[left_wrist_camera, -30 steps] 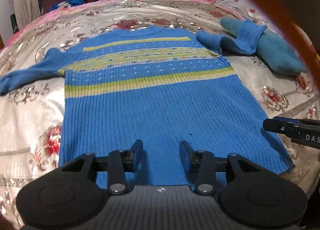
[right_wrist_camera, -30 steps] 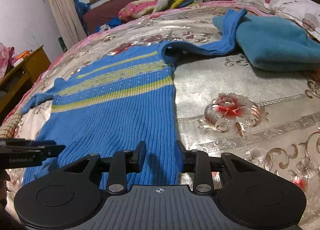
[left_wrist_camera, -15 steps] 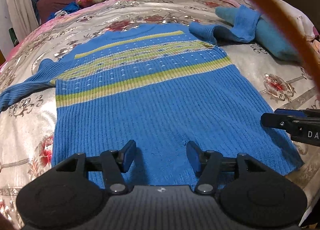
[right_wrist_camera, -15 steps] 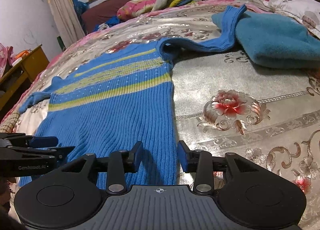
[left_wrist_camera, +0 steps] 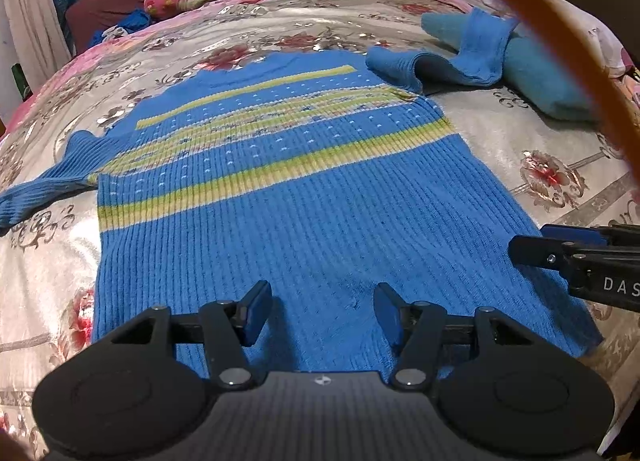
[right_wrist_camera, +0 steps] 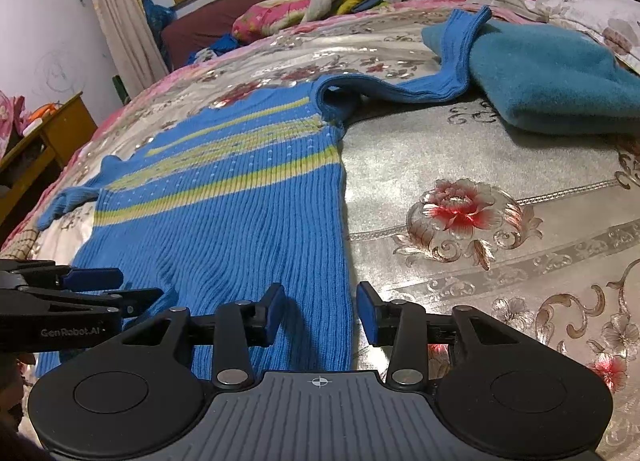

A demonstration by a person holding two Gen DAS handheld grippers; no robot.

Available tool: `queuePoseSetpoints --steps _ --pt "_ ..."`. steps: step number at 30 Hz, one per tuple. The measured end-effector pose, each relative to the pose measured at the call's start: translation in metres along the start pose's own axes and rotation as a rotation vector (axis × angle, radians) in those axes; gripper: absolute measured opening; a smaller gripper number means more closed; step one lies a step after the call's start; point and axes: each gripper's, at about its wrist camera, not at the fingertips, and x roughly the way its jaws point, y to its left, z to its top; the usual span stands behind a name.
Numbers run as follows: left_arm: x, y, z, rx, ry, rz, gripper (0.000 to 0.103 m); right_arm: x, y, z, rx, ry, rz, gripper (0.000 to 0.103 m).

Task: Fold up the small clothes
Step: 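Move the right gripper to the sweater sleeve cuff beside the teal cloth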

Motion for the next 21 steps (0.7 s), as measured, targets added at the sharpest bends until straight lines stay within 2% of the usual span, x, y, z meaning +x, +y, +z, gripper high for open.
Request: queuePoseSetpoints --steps 12,21 --pt "0.008 -0.003 0.006 -0.006 0.003 -0.02 0.062 0.002 -0.004 0.003 0.033 -0.009 0.009 0.04" --pt "0.014 -0.004 0.013 -0.027 -0.01 -0.079 0.062 -0.002 -0.02 0.012 0.114 -0.054 -0.013 0.04"
